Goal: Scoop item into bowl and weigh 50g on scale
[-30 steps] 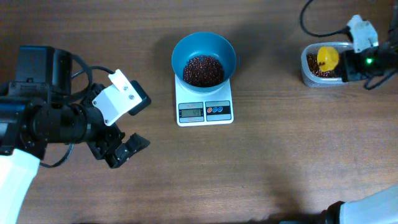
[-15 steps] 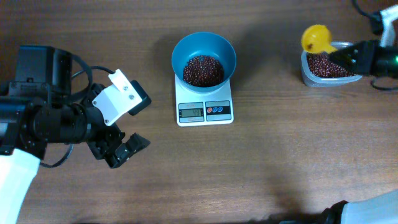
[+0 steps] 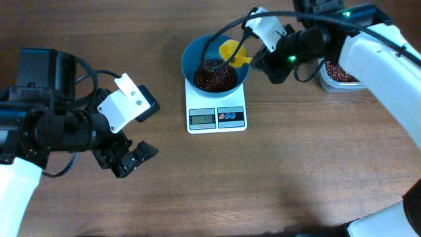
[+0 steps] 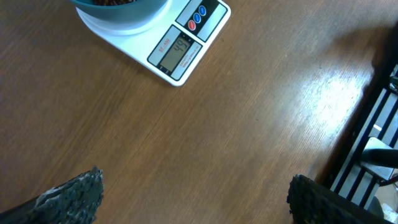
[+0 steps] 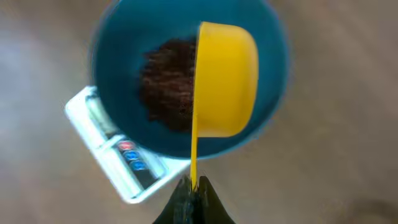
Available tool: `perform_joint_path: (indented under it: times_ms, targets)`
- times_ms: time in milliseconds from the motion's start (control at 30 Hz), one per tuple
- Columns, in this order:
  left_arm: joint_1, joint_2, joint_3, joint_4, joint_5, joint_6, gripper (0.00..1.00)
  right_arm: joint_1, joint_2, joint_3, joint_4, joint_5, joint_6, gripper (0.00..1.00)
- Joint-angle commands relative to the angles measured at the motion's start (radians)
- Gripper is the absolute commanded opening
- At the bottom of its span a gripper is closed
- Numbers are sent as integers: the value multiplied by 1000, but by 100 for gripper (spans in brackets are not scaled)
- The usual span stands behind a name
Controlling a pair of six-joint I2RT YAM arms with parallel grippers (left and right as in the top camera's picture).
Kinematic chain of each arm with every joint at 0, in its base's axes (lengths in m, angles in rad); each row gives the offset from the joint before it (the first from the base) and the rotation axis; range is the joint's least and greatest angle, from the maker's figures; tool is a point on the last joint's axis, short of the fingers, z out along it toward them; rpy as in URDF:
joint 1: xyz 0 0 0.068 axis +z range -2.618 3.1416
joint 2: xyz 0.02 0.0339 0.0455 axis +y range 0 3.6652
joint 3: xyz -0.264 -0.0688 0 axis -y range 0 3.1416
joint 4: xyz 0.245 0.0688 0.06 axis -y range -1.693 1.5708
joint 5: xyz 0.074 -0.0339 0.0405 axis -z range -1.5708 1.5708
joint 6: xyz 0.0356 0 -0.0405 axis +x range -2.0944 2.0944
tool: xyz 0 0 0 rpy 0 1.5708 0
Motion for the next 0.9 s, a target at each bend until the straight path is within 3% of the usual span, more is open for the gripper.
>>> perform_joint_path:
  times_ms: [0, 133, 167, 267, 300, 433, 500, 700, 800, 867]
  targets:
    - [2, -5, 14, 2, 18, -9, 99, 32, -20, 21, 76, 127, -18, 4]
    - [2, -5, 14, 2, 18, -9, 99, 58, -24, 21, 158, 201, -17, 4]
    - [2, -5, 14, 2, 18, -9, 99, 49, -44, 25, 191, 200, 38, 4]
    - [2, -5, 14, 2, 18, -9, 99, -88, -192, 46, 248, 197, 143, 4]
    - [2, -5, 14, 2, 18, -9, 99, -204, -259, 46, 234, 197, 274, 4]
    - [2, -5, 14, 2, 18, -9, 98, -462, -403, 46, 15, 196, 345, 4]
    - [2, -5, 14, 2, 18, -9, 99, -572, -431, 46, -141, 153, 521, 4]
    - [2, -5, 14, 2, 18, -9, 98, -842, -430, 18, -520, -207, 515, 4]
    - [2, -5, 14, 2, 18, -9, 98, -847, -430, -109, -529, -328, 438, 4]
    - [2, -5, 14, 2, 18, -9, 99, -847, -430, -283, -447, -435, 439, 4]
